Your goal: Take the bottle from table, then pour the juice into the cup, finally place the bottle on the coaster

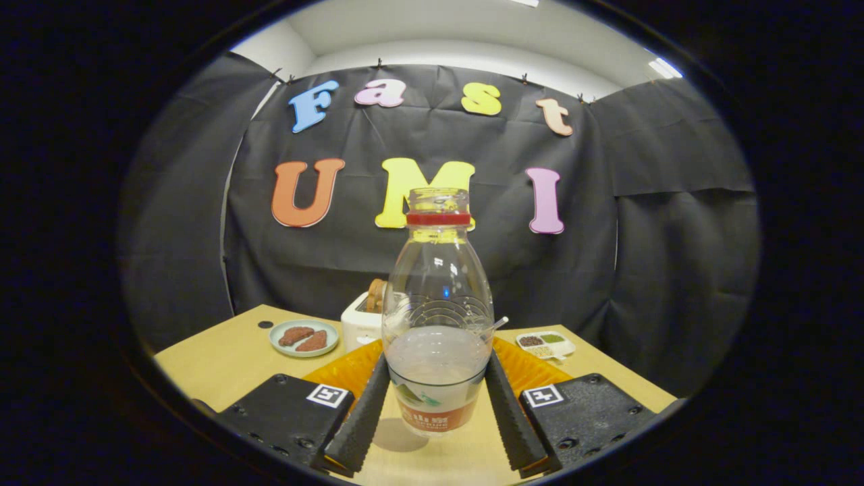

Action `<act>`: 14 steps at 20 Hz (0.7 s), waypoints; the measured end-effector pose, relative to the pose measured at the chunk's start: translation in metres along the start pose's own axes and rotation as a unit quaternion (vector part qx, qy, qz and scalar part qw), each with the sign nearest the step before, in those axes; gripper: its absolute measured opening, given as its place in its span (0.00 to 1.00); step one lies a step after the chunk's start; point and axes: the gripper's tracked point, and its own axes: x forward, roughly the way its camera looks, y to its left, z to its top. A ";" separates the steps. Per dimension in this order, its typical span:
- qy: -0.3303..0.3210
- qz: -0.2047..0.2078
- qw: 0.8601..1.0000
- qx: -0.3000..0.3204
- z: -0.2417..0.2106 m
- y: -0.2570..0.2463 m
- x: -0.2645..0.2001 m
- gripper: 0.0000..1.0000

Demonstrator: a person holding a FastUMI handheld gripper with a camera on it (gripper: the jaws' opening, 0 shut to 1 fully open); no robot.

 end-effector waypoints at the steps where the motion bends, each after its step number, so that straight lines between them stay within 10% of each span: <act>1: 0.006 0.003 1.000 0.005 -0.008 0.003 0.003 0.80; 14: 0.061 0.013 0.998 -0.021 -0.110 0.035 0.047 0.80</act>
